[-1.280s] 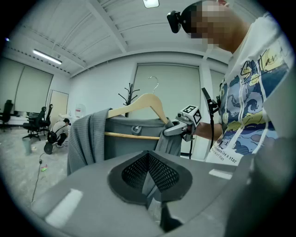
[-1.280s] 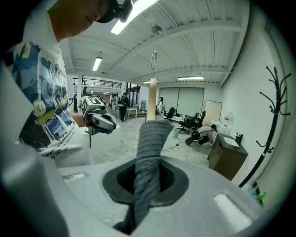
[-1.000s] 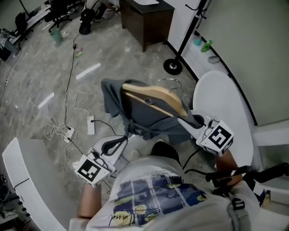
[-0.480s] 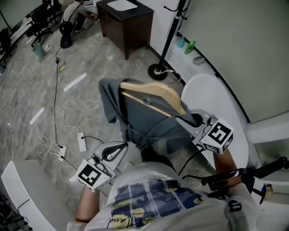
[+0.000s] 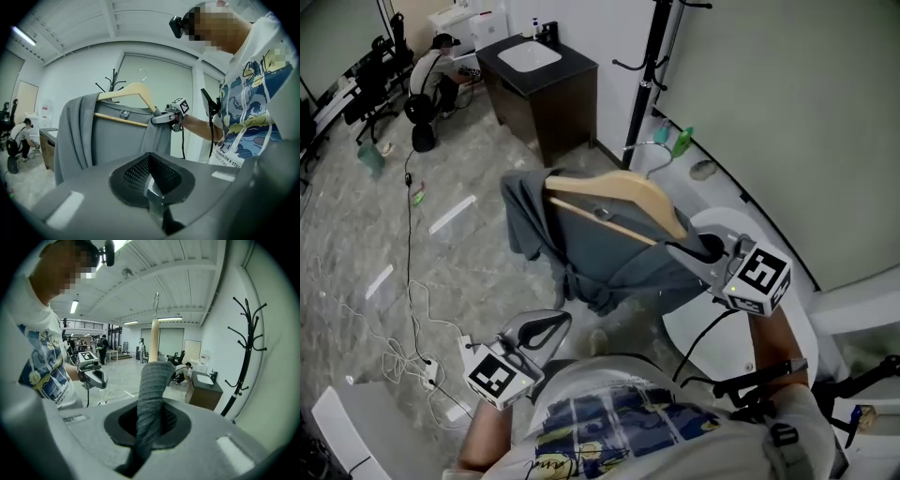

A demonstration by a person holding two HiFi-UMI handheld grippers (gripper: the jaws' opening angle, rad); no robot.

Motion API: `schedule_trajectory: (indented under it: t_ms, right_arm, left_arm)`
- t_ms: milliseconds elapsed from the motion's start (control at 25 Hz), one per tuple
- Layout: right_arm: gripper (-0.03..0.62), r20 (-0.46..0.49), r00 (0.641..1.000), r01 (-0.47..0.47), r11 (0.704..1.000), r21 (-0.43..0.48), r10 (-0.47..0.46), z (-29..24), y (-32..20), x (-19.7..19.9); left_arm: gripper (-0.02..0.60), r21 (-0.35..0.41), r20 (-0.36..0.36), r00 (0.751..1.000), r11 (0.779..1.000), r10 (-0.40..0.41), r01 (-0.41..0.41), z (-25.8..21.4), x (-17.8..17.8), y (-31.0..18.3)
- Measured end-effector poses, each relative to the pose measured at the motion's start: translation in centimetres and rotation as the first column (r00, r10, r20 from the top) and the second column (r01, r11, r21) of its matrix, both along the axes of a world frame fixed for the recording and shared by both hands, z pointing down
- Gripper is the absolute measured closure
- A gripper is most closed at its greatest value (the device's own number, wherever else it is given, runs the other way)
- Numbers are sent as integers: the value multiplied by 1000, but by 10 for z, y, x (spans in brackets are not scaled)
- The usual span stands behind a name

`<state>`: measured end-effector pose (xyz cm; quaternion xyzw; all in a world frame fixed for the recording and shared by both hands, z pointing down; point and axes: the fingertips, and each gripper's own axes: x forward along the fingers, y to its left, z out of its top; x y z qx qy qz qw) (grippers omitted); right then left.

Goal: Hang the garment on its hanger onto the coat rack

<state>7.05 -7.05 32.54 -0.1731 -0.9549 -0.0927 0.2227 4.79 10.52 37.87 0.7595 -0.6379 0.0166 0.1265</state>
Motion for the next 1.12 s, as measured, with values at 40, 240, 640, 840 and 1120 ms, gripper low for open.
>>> schedule_trajectory:
  t_ms: [40,240,640,840,1120]
  right_arm:
    - [585,9,1000,0,1000,10,0,-4,-16,-9]
    - [585,20,999,-29,999,40,28,-15,-90,-54]
    - [585,-2,986,-168,983,71,168,-46,-235,-174]
    - [585,-12,969,-244,967,70,245,-54,-280,-204]
    - [585,-28,949,-313,948,52,315,-63,-357,-269]
  left_arm:
    - [580,5,4,1000,1000,5,-5,0,-4,-15]
    - [578,7,-1,997,997,72,-72,7,-24,-63]
    - [580,35,-7,983,983,182,-182,11,-143,-146]
    - [580,53,27,961,960,274,-275,5,-184,-166]
    - [580,56,53,939,938,340,-343,-2,-265,-205]
